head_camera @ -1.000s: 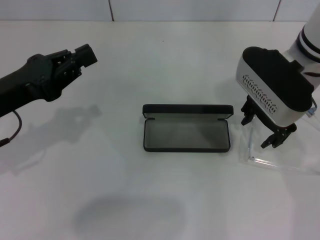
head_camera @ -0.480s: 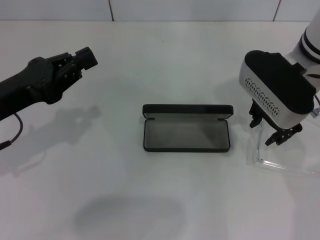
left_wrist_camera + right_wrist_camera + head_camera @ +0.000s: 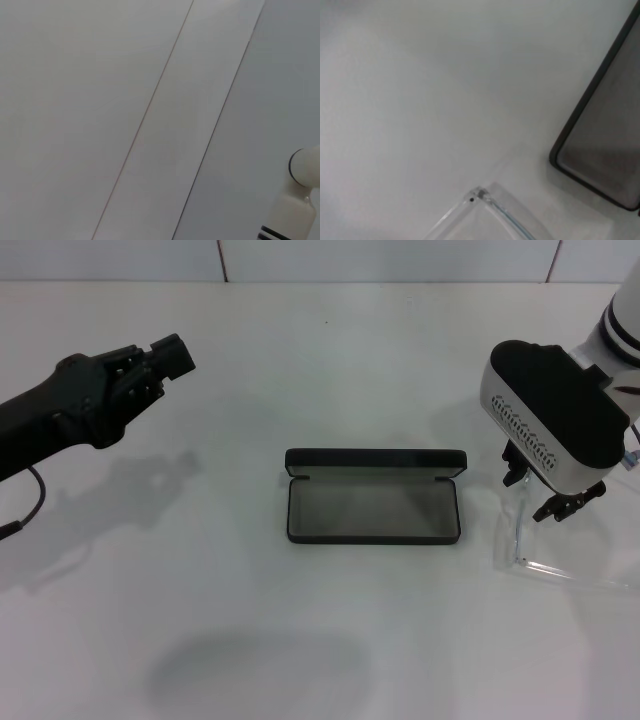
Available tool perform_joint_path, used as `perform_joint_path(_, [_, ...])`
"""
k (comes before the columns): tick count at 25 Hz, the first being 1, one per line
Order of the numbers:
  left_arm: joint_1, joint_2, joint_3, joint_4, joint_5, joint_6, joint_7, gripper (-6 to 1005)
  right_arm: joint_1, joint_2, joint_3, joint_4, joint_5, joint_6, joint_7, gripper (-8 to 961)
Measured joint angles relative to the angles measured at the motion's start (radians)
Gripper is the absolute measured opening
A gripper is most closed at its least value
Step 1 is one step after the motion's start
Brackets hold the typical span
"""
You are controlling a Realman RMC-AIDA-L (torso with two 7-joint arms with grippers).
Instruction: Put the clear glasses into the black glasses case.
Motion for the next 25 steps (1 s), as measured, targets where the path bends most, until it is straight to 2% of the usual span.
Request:
perform_joint_path(14, [0.003, -0.001, 0.006, -0.002, 0.000, 0.000, -0.002, 98, -0.002, 0.003, -0.001, 0.024, 0.002, 0.005, 0.012, 283])
perform_joint_path(25, [0.016, -0.001, 0.002, -0.002, 0.000, 0.000, 0.001, 99, 0.009, 0.000, -0.024, 0.001, -0.003, -0.011, 0.076, 131])
